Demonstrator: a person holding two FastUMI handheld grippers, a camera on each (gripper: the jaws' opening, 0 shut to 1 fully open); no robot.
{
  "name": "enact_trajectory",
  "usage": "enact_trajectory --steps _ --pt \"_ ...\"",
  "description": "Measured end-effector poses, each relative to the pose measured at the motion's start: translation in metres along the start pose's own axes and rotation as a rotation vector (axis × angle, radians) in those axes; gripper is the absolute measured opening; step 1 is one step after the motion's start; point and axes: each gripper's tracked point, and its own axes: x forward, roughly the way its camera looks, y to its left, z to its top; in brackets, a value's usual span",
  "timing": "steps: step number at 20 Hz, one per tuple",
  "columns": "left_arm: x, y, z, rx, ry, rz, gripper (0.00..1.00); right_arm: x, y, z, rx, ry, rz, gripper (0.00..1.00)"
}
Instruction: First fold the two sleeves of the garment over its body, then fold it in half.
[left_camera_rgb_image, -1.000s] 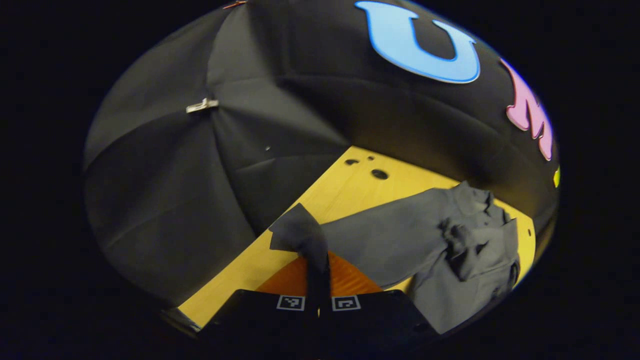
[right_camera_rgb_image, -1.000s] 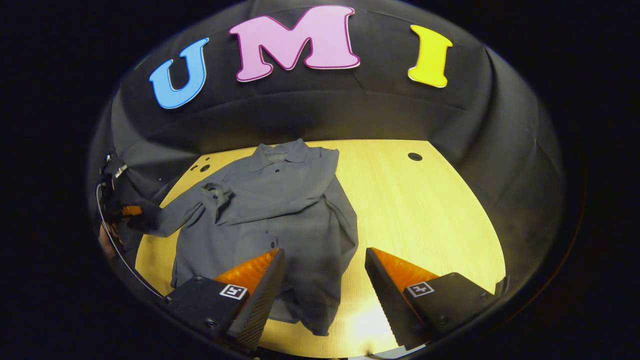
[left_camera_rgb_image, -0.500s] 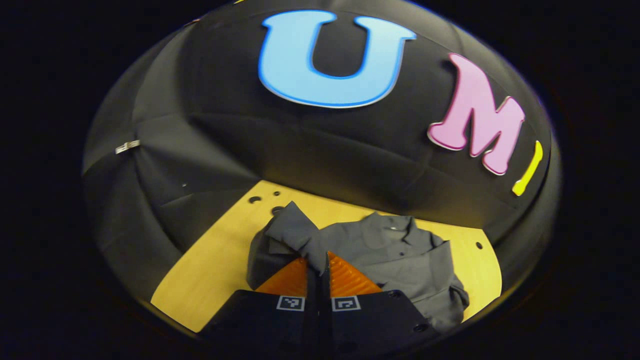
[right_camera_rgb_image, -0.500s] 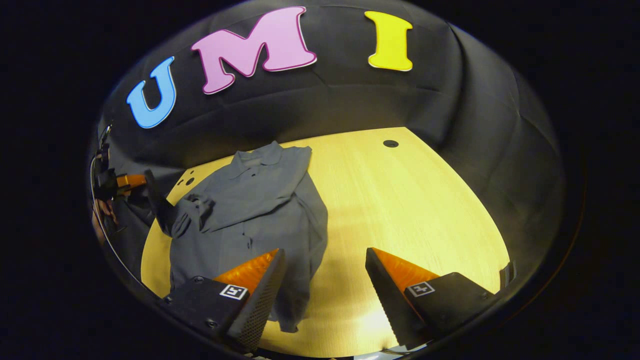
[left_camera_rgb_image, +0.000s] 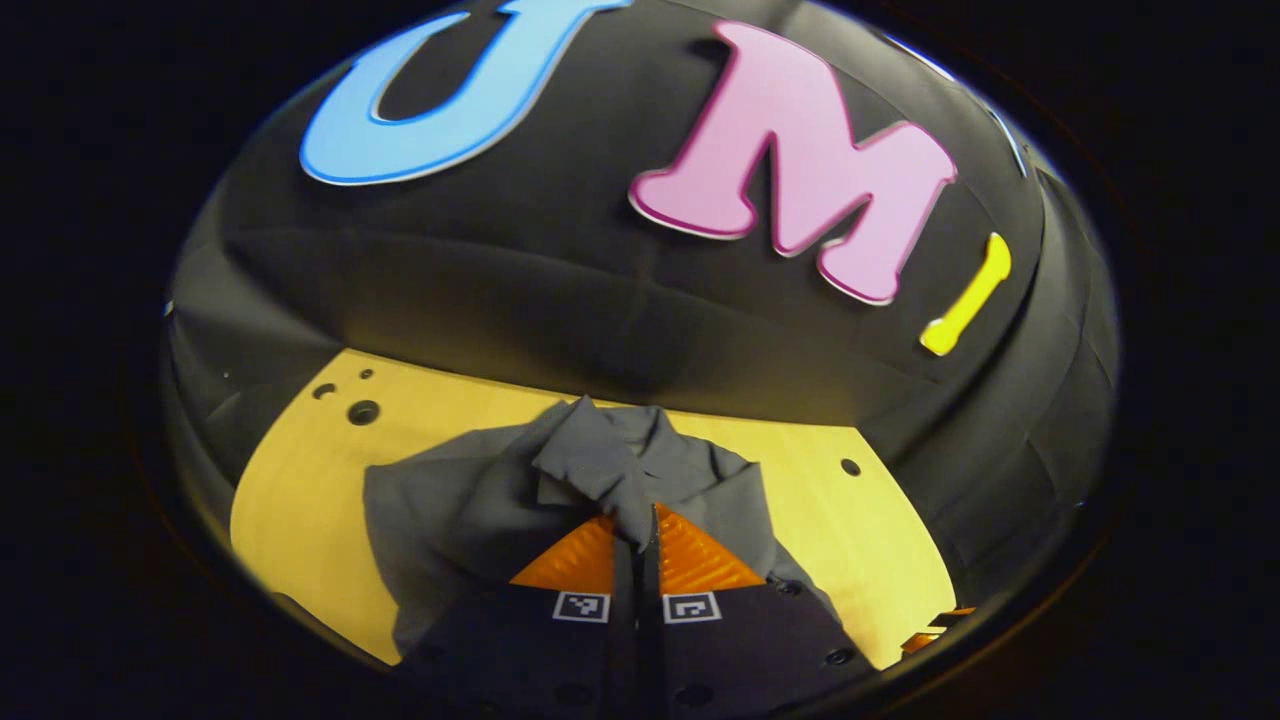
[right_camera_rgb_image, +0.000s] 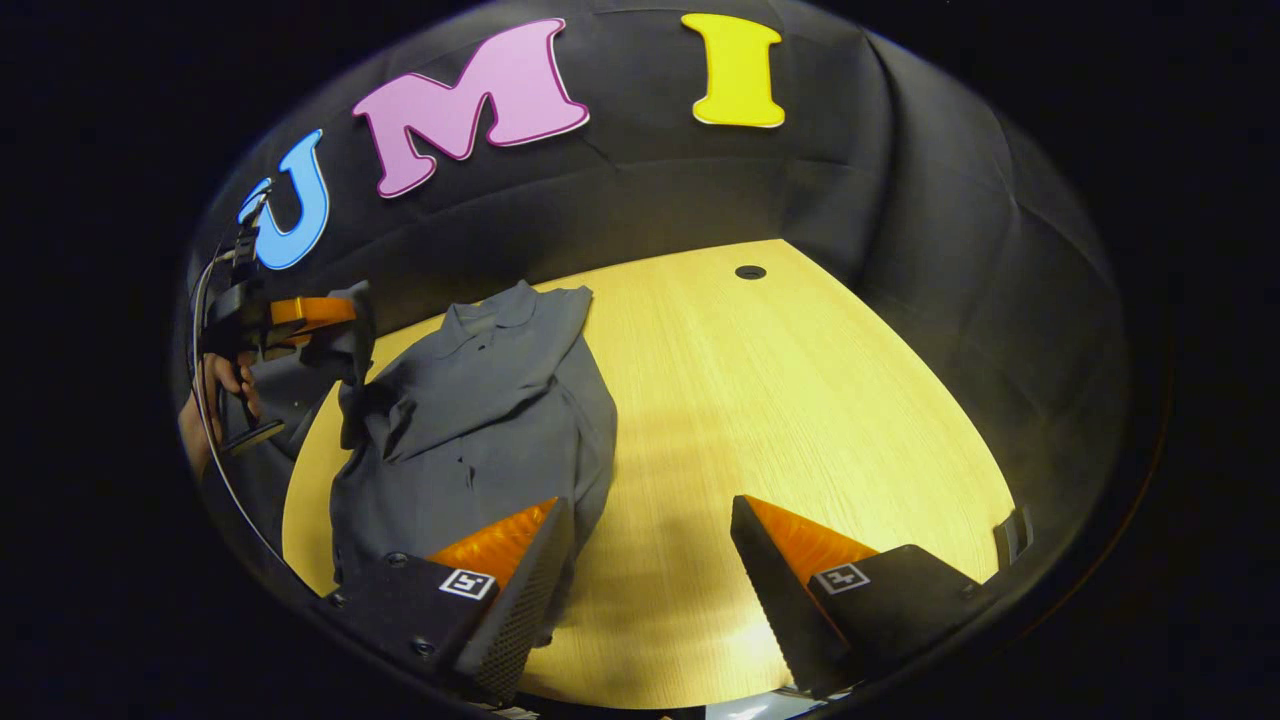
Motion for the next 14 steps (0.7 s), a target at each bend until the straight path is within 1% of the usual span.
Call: enact_trajectory --steps 5,7,10,12,13,14 --pt "0.041 -0.053 -0.028 0.017 0.074 -0.055 0.05 -0.002 -0.007 -0.01 0.018 0.018 -0.003 0.99" --pt "0.054 -0.067 -0.037 0.021 0.102 -0.062 0.05 -0.002 -0.008 -0.012 0.02 0.023 -0.001 0.99" --pt "0.07 -0.084 -0.057 0.054 0.149 -0.065 0.07 -0.004 -0.011 -0.018 0.021 0.038 0.0 0.99" --pt "0.078 -0.095 -0.067 0.066 0.175 -0.074 0.08 -0.004 -0.011 -0.019 0.019 0.047 -0.002 0.99" --pt "0.082 -0.099 -0.071 0.07 0.184 -0.076 0.11 -0.004 -0.011 -0.021 0.019 0.055 0.001 0.99" --pt "0.086 -0.104 -0.075 0.073 0.193 -0.076 0.07 -0.003 -0.011 -0.024 0.021 0.062 0.003 0.99"
